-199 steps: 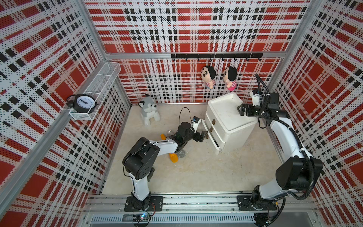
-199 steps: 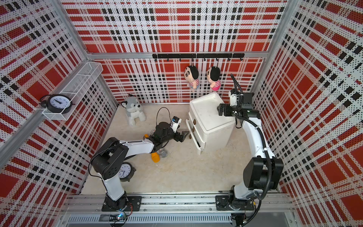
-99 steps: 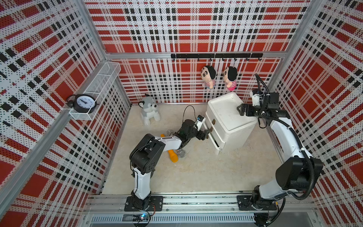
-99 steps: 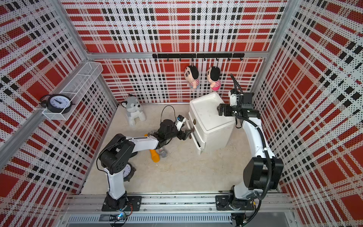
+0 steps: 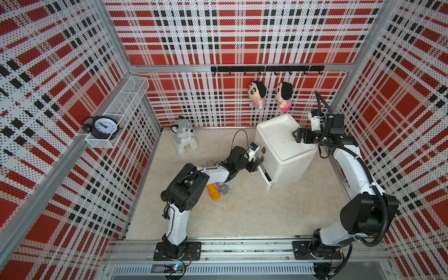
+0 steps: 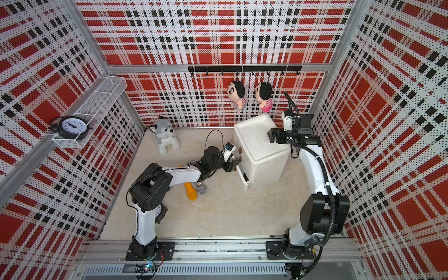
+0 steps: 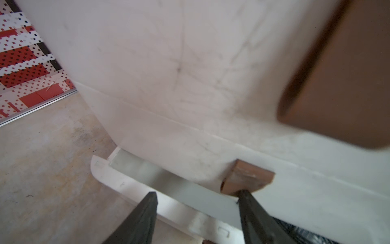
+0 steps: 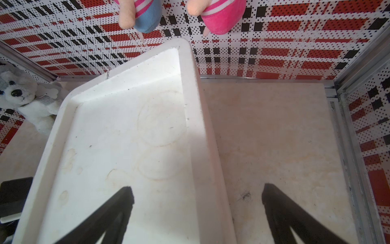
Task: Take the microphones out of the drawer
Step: Open the drawer in the storage box.
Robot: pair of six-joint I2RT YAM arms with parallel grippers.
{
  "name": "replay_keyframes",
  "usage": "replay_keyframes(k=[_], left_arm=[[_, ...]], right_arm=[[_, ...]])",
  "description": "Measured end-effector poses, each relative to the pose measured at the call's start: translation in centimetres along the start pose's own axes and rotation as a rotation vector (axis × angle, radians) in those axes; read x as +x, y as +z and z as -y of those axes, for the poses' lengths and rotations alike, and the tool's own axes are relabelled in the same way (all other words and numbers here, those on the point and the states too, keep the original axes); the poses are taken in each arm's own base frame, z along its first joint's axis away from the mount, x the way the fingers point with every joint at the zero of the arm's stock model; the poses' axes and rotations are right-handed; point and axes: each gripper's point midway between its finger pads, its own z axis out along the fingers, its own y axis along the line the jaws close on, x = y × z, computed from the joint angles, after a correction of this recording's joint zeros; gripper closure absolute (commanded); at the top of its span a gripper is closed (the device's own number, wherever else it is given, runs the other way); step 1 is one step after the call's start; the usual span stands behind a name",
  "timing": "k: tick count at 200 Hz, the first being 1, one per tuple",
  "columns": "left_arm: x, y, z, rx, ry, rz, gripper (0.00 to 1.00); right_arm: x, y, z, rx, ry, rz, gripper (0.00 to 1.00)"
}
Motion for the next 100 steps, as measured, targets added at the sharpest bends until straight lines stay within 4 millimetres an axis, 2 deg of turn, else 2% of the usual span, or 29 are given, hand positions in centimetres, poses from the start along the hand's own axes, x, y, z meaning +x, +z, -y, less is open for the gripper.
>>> replay_keyframes(k=[37, 100], left_arm=[[-0.1, 0.1, 0.5, 0.027, 0.023, 0.003, 0.5], [-0.1, 0.1, 1.1, 0.07, 0.032, 0.009, 0.49]], right_arm=[[-0.1, 0.1, -0.1, -0.005, -0.004, 0.0, 0.0], [-0.1, 0.1, -0.2, -0.009, -0.013, 0.0, 0.0]])
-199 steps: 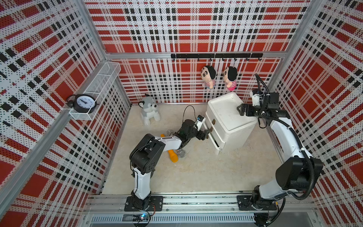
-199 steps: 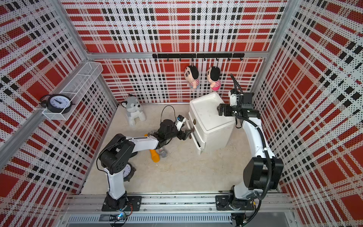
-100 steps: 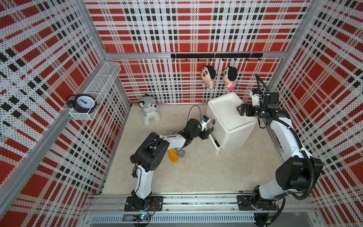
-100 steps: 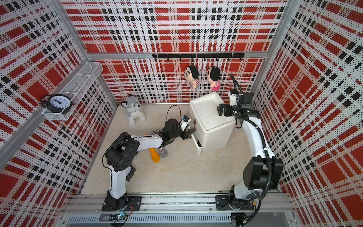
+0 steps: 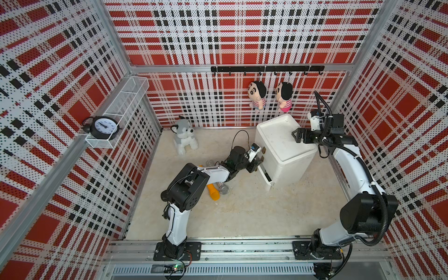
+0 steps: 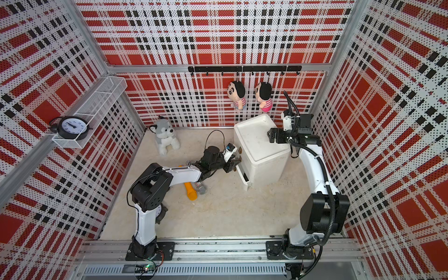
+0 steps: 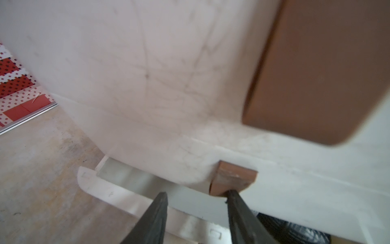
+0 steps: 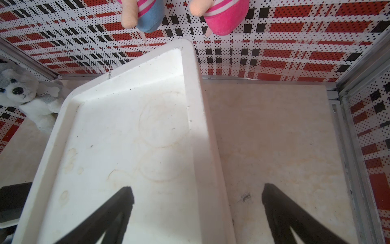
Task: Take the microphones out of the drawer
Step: Open the drawer in the storage box.
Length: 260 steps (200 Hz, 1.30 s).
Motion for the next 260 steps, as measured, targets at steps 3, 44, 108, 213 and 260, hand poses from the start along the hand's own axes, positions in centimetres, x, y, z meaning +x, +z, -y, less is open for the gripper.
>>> replay_keyframes(k=[3, 44, 108, 213, 260], left_arm=[[0.0, 0.0, 0.0, 0.002, 0.0, 0.0, 0.49], [0.0, 0.0, 0.4, 0.042, -0.003, 0.005, 0.49], [0.1, 0.0, 1.6, 0.099, -0.002, 0.004, 0.48], [-0.9, -0.2, 1.8, 0.127, -0.004, 0.046, 0.74], [-0.9, -0.3, 1.9, 0.142, -0.006, 0.047, 0.88]], right_arm=[[0.0, 0.0, 0.0, 0.0, -0.001, 0.0, 0.0], [0.0, 0.0, -0.1, -0.002, -0.008, -0.001, 0.0], [0.0, 0.0, -0.2, -0.003, -0.01, -0.001, 0.0], [0.0, 0.1, -0.2, -0.001, -0.014, -0.001, 0.0], [0.0, 0.1, -0.3, 0.0, -0.017, -0.002, 0.0]])
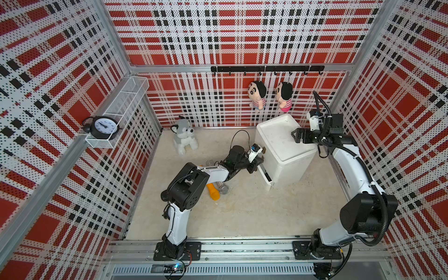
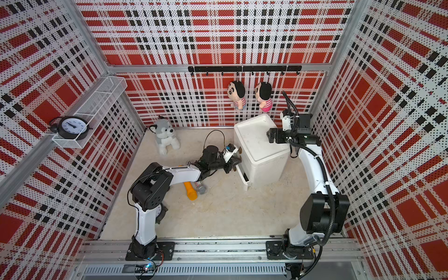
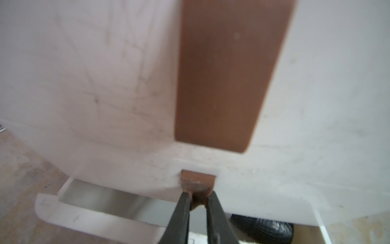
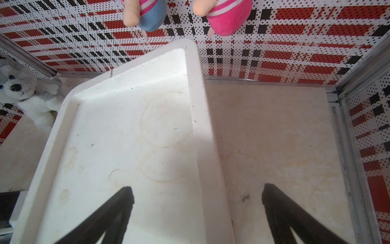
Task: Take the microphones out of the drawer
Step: Open the drawer in the storage box.
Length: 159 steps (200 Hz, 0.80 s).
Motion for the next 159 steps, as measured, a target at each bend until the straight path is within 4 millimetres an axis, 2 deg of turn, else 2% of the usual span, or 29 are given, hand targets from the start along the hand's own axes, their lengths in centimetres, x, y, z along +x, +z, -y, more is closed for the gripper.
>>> replay_keyframes(k=[37, 62, 159], left_arm=[[0.0, 0.0, -0.2, -0.016, -0.004, 0.004, 1.0], [0.1, -0.3, -0.7, -0.052, -0.01, 0.019, 1.0], [0.2, -3.7, -1.6, -0.152, -0.072, 0.064, 1.0]], right_arm=[[0.0, 0.0, -0.1, -0.003, -0.001, -0.001, 0.0], [0.0, 0.1, -0.4, -0.008, -0.005, -0.003, 0.0], [0.0, 0.1, -0.3, 0.004, -0.007, -0.003, 0.0]])
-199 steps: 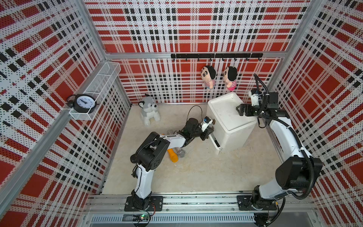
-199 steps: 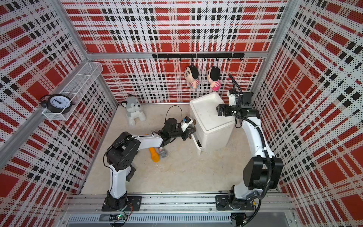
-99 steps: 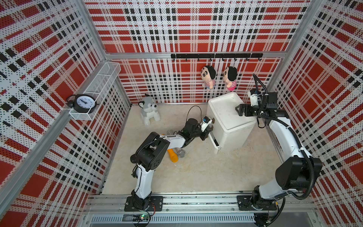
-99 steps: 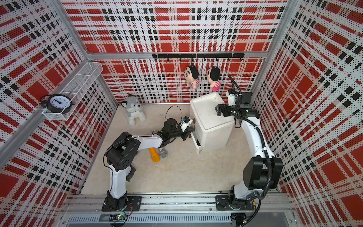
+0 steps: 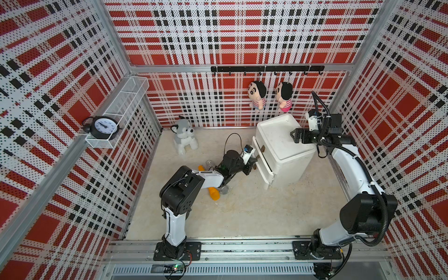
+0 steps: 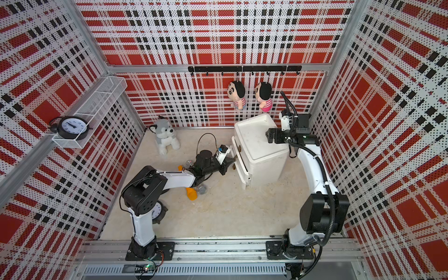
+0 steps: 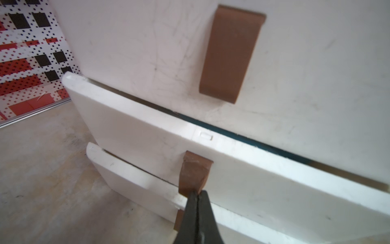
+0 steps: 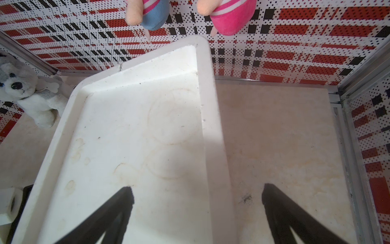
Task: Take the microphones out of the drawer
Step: Open the drawer in the storage box.
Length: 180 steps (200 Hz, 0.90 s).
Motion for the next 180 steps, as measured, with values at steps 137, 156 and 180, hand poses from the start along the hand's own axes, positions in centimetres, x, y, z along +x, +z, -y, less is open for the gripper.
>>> replay_keyframes(k=[137, 156, 180], left_arm=[[-0.3, -5.9, -2.8, -0.249, -0.126, 0.048, 1.0], [-0.8, -6.5, -3.5, -0.297, -0.146, 0.068, 1.0], [-1.1, -8.0, -4.7, -0.375, -0.177, 0.088, 1.0]], right_arm=[[0.0, 0.0, 0.3, 0.022, -0.002, 0.0, 0.0], [0.0, 0.0, 0.3, 0.024, -0.002, 0.0, 0.0], [0.0, 0.0, 0.3, 0.027, -0.002, 0.0, 0.0]])
